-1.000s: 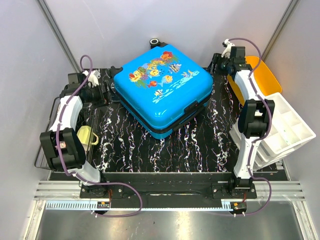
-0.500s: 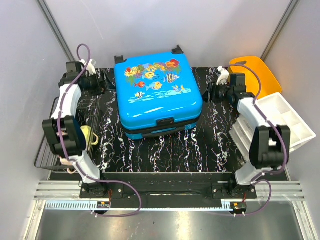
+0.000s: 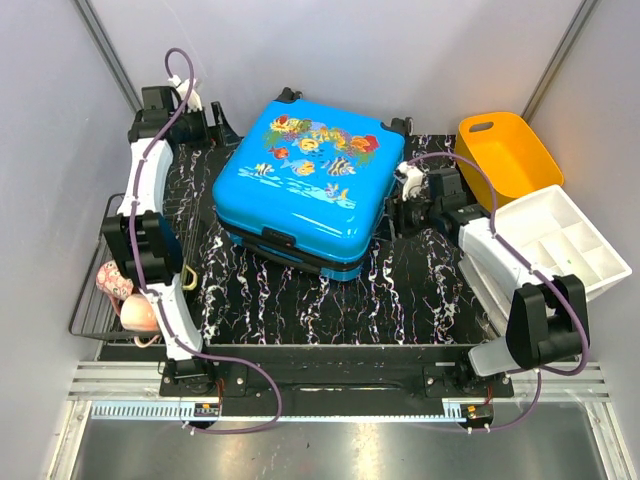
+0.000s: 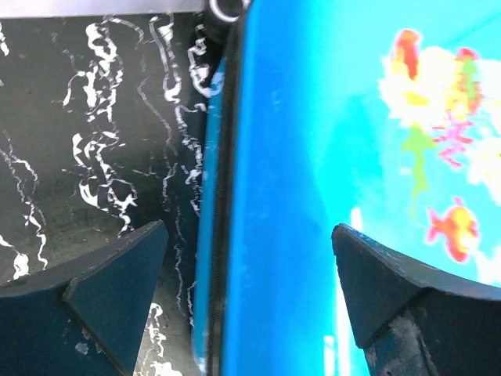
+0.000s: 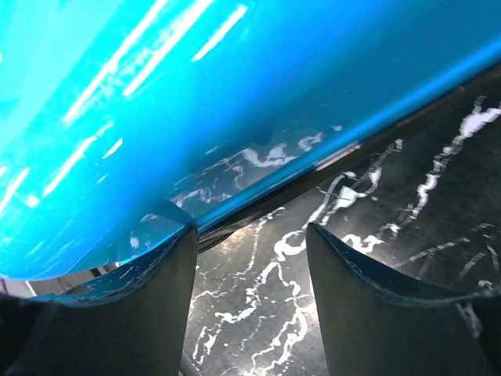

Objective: Open, take out, and arrange the luggage

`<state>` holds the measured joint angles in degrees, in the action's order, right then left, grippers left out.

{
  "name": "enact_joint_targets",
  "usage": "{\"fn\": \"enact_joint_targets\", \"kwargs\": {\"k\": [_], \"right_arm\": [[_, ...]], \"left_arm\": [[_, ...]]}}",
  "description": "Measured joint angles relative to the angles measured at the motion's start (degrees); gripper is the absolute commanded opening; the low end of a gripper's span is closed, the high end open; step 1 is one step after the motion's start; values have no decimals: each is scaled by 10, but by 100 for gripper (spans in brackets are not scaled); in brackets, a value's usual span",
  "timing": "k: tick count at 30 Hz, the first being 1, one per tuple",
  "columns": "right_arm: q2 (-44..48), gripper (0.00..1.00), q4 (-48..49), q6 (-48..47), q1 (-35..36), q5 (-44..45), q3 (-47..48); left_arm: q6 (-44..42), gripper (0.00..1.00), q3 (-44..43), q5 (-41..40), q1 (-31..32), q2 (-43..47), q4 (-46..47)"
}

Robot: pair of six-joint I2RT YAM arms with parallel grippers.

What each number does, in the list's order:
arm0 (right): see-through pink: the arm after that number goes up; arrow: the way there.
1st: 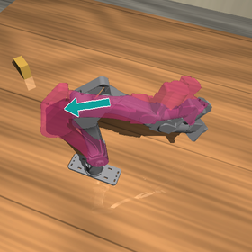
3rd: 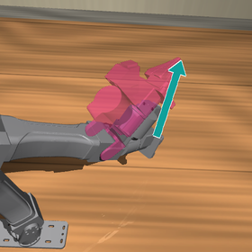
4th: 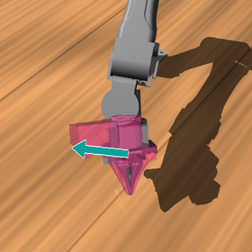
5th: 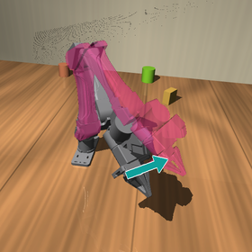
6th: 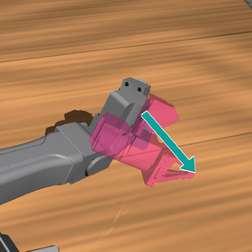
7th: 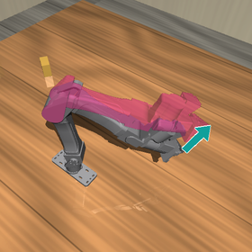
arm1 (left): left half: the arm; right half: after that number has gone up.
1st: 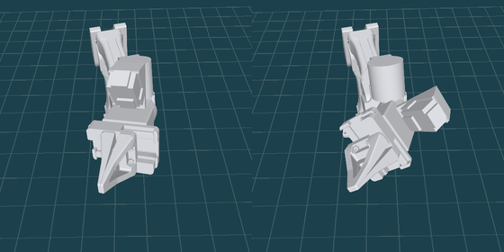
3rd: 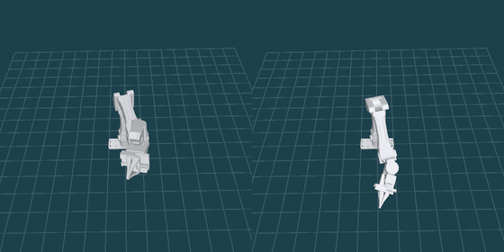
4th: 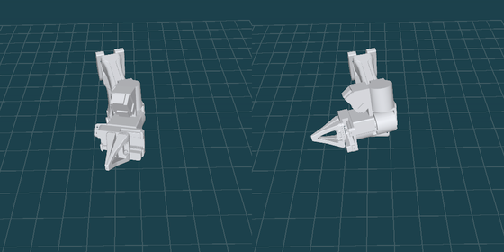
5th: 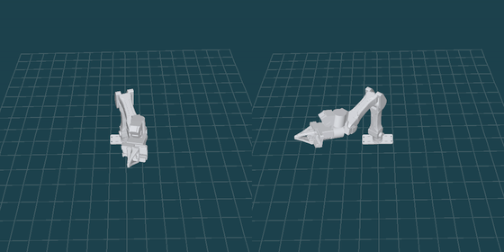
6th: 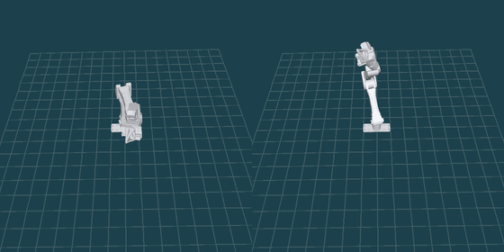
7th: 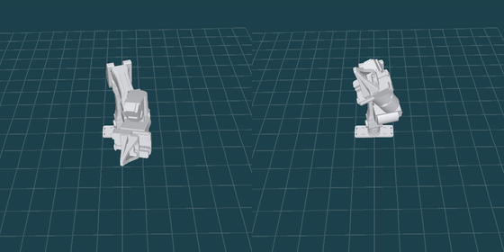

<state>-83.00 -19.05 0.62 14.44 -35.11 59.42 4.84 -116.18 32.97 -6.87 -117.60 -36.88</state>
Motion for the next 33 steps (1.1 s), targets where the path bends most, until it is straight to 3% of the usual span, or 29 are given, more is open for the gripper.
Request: {"fn": "enact_joint_targets", "kwargs": {"k": [5,9,15,20,25,33], "right_arm": [[7,73,5,14,28,-3,0],[45,77,6,10,27,18,1],[51,74,-3,-12,-35,29,57],[-18,72,-1,-56,-115,40,124],[-116,63,-2,-98,-131,52,178],[-116,57,12,-134,-130,-16,133]], "left_arm": [[-14,95,-3,29,4,56,-36],[-21,97,45,44,5,122,-48],[-40,99,94,82,-6,168,-85],[-81,99,88,102,-10,153,-143],[-68,99,78,96,-13,127,-151],[46,98,-12,162,-26,-4,-6]]}}
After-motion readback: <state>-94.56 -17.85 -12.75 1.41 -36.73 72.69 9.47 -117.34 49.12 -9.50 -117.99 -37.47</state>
